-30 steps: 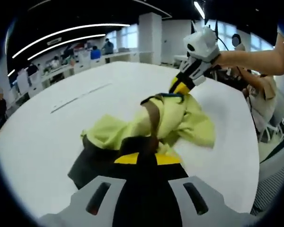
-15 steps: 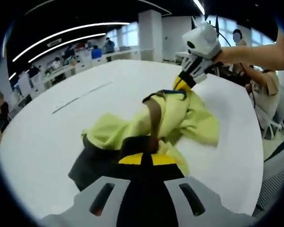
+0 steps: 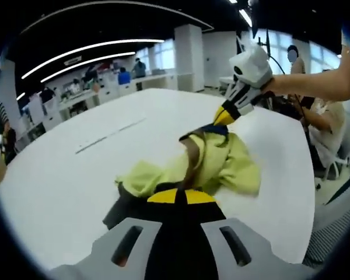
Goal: Fold the garment on the visible template until the final outline fits inside the template.
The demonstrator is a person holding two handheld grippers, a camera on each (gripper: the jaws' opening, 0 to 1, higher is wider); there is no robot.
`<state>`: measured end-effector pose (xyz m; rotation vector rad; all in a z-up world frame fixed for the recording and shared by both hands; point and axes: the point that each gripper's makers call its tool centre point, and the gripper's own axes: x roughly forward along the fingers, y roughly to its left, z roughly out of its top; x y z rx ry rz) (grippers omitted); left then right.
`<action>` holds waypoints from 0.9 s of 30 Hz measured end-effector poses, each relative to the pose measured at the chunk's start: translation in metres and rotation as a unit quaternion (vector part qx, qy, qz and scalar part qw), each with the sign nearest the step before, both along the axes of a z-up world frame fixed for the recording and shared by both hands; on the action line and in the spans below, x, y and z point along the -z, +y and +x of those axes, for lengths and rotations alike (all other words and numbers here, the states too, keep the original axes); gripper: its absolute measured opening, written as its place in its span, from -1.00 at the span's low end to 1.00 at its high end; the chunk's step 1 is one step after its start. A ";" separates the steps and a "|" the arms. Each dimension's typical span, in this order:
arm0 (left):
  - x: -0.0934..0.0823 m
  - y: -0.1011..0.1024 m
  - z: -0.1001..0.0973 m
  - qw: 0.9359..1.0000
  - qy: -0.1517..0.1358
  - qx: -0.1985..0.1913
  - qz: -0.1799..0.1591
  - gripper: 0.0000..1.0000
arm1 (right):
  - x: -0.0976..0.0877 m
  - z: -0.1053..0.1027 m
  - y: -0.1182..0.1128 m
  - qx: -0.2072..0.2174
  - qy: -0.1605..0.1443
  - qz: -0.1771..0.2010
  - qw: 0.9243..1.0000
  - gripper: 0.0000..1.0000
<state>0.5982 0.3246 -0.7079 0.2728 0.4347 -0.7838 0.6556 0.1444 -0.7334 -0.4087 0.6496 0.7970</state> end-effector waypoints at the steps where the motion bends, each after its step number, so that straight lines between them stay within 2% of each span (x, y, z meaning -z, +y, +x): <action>1: -0.004 0.001 0.002 1.000 -0.004 -0.003 -0.001 -1.00 | -0.003 0.000 0.000 0.003 -0.003 0.004 1.000 -1.00; 4: -0.018 0.006 0.009 1.000 -0.018 -0.011 -0.003 -1.00 | -0.014 0.000 -0.002 0.012 -0.012 0.017 1.000 -1.00; 9: -0.042 0.016 0.027 0.998 -0.041 -0.035 -0.011 -1.00 | -0.024 0.001 -0.004 0.017 -0.024 0.017 0.999 -1.00; 14: -0.062 0.021 0.046 0.997 -0.063 -0.044 -0.014 -1.00 | -0.047 0.007 0.001 0.023 -0.055 0.030 0.998 -1.00; 21: -0.100 0.027 0.080 0.992 -0.108 -0.065 -0.020 -1.00 | -0.079 0.026 0.005 0.054 -0.095 0.067 0.992 -1.00; 27: -0.111 0.022 0.103 0.988 -0.137 -0.069 -0.013 -1.00 | -0.080 0.042 0.006 0.078 -0.104 0.069 0.989 -1.00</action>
